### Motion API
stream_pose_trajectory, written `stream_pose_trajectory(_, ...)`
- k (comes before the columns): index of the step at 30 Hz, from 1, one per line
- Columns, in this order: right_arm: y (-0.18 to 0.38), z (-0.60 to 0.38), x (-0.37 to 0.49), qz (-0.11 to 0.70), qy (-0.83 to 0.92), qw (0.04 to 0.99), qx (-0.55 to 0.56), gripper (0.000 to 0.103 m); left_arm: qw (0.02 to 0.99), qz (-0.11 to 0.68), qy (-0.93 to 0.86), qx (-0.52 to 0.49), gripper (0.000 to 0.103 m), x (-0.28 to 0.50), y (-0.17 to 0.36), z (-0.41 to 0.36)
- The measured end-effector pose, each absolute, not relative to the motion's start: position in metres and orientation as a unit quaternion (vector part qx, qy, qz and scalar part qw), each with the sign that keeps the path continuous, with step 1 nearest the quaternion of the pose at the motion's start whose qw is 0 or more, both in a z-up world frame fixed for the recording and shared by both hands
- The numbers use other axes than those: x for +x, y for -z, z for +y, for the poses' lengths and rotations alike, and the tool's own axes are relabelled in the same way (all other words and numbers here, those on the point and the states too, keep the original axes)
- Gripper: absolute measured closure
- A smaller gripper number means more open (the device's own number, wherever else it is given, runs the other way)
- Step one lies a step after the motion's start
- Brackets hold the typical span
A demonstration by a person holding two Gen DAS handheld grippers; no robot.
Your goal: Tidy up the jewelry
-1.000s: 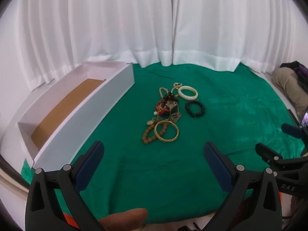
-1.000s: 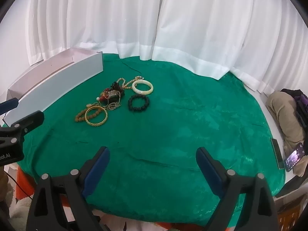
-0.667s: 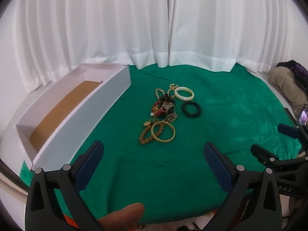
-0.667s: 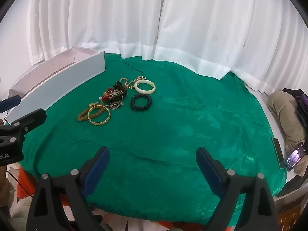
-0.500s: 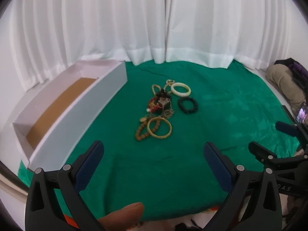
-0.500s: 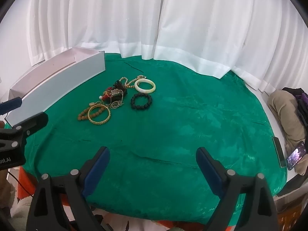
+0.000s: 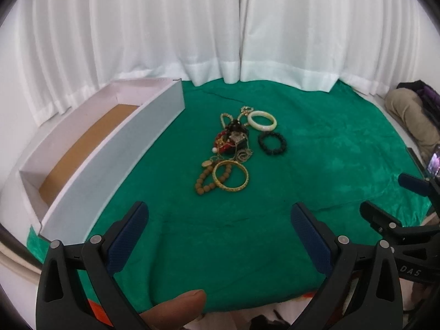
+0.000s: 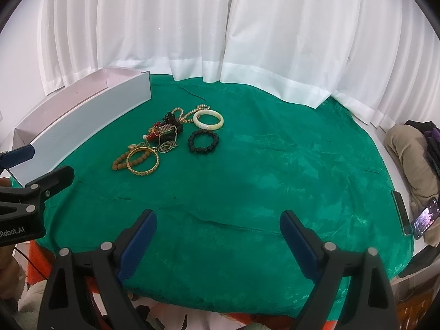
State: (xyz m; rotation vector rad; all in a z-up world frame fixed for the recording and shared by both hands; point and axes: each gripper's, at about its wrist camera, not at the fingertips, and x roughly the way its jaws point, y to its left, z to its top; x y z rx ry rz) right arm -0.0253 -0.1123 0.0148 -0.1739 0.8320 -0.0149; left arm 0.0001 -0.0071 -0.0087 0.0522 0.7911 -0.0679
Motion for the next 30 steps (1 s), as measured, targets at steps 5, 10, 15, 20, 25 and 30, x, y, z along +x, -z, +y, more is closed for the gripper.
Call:
stream_pose_trajectory(5,-0.014,-0.112,-0.026,0.405,0.003,0.911,-0.084,0.01,0.92,0.39,0.033,0.025,0.0,-0.001,0.012,-0.007)
stream_pose_trajectory(10,-0.014,-0.111,-0.024,0.407,0.002,0.91,-0.084,0.01,0.918,0.394,0.035,0.024,0.0,0.001,0.013,-0.006)
stream_pose_trajectory(15,-0.014,-0.111,-0.024,0.407,0.003,0.91,-0.083,0.01,0.916,0.399,0.035,0.025,0.0,0.001,0.016,-0.007)
stream_pose_trajectory(20,-0.013,-0.111,-0.025,0.406,0.003,0.91,-0.084,0.01,0.912,0.408,0.037,0.023,0.0,0.003,0.019,-0.008)
stream_pose_trajectory(25,-0.014,-0.111,-0.025,0.407,0.002,0.91,-0.084,0.01,0.912,0.409,0.033,0.024,0.0,0.002,0.019,-0.006)
stream_pose_trajectory(30,-0.014,-0.112,-0.025,0.406,0.001,0.91,-0.084,0.01,0.916,0.4,0.03,0.025,0.0,0.0,0.016,-0.005)
